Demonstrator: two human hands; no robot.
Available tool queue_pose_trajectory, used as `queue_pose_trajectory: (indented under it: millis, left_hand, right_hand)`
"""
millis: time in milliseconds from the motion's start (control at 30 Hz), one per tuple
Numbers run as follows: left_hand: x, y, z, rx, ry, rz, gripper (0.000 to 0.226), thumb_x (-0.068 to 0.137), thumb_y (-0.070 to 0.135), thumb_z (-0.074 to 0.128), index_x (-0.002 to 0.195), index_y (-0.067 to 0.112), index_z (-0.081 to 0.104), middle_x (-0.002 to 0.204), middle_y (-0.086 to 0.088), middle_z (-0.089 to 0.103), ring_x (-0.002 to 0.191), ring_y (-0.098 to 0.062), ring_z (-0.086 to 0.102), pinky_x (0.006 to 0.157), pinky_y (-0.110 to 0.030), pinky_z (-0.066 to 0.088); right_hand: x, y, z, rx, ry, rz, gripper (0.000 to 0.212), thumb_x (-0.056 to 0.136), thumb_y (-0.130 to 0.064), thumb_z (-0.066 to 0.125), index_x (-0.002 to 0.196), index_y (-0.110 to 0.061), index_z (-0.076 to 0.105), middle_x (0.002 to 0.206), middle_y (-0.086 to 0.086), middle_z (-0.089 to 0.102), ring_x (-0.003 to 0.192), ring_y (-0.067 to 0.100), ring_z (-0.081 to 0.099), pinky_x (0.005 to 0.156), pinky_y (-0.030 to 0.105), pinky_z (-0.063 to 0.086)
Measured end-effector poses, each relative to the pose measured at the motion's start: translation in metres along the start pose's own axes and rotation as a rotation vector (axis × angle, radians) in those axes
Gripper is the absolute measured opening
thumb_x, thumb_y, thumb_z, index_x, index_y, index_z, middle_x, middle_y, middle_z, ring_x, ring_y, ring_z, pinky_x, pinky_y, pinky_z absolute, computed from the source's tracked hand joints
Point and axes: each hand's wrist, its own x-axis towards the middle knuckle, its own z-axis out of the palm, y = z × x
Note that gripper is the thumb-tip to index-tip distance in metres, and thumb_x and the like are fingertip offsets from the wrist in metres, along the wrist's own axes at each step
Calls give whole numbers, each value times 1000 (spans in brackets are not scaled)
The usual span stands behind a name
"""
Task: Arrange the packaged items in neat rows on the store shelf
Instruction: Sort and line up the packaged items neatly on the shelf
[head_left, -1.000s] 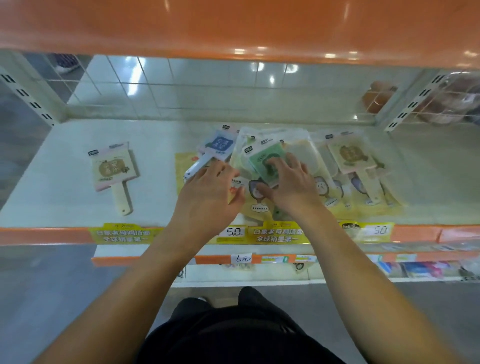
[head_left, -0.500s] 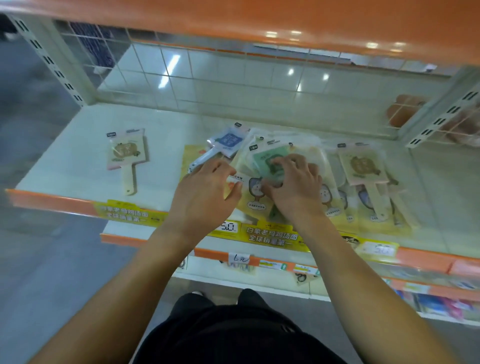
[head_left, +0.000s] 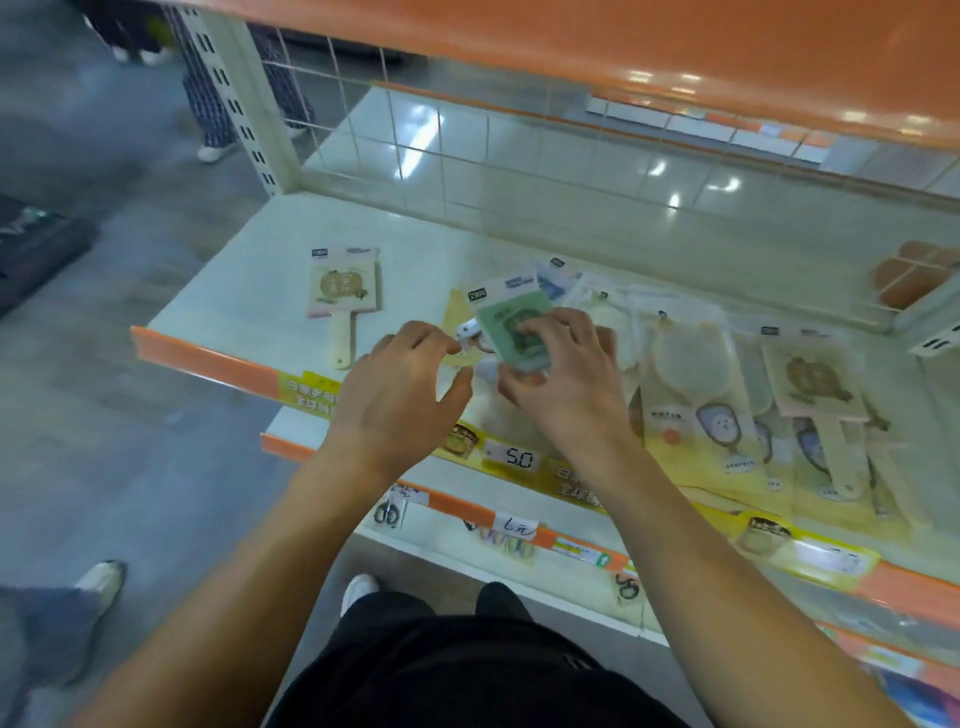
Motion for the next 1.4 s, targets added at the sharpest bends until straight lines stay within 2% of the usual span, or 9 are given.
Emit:
queue_pose_trajectory:
  millis: [200,367,500,733,933,1067,1167,1267,1400]
  left_hand:
    - [0,-54,-25,2,-13,-76,35,90,40,52,112,16,65,120,-2,61,107,-28,59,82,-43,52]
    - [4,-114,-50,10,20,-121,47,85,48,41,108,14,66,114,-4,63,98,-32,62,77,-45,53]
    - [11,-151,-67,34,-7,-137,33,90,40,54,113,18,64,119,0,60,104,-28,59,85,-42,50]
    - [17,-202,-84,45,-34,-145,34,91,40,54,116,19,62,124,3,58,108,-24,58,85,-38,48]
    - [17,-226,-84,38,-19,-218,34,90,43,52,115,22,62,124,6,58,106,-23,60,81,-38,51]
    - [13,-233,-86,27,-6,-251,33,91,41,53,115,20,63,124,4,58,110,-23,58,84,-40,51]
    - [10,-237,-89,26,-24,-294,34,92,42,50,118,22,60,128,7,54,110,-20,57,85,-35,48]
    - [7,-239,-89,21,-13,-312,33,92,41,50,118,23,59,128,9,53,111,-18,56,84,-34,47]
    - [5,-240,-89,3,4,-293,31,92,39,53,116,21,61,125,8,56,110,-18,56,84,-35,48]
  right_hand:
    - [15,-49,34,12,8,-62,53,79,-48,69,126,-24,58,133,-4,43,121,26,34,102,34,36]
    - [32,-101,68,-4,-6,-90,51,79,-48,67,123,-23,60,132,-3,45,119,28,37,99,36,38]
    - [48,-136,94,9,27,-99,50,78,-46,70,121,-21,61,129,-2,47,115,29,38,98,35,40]
    - [64,-179,129,5,12,-77,50,77,-46,70,120,-22,61,131,-1,47,117,30,38,100,33,38]
    - [72,-199,146,9,-68,-121,51,77,-44,72,121,-20,63,131,3,49,117,30,38,103,34,36]
    - [82,-209,156,-12,-83,-175,51,78,-44,71,121,-19,62,130,5,50,116,31,40,103,41,37]
    - [87,-215,162,-26,-100,-190,51,79,-46,70,122,-21,61,131,2,48,116,31,39,103,39,36]
    - [88,-214,170,-49,-140,-203,52,82,-45,69,126,-21,60,134,2,47,120,28,37,104,37,32]
    - [84,-209,178,-85,-210,-227,54,83,-44,67,131,-21,57,141,3,45,129,28,36,109,42,31]
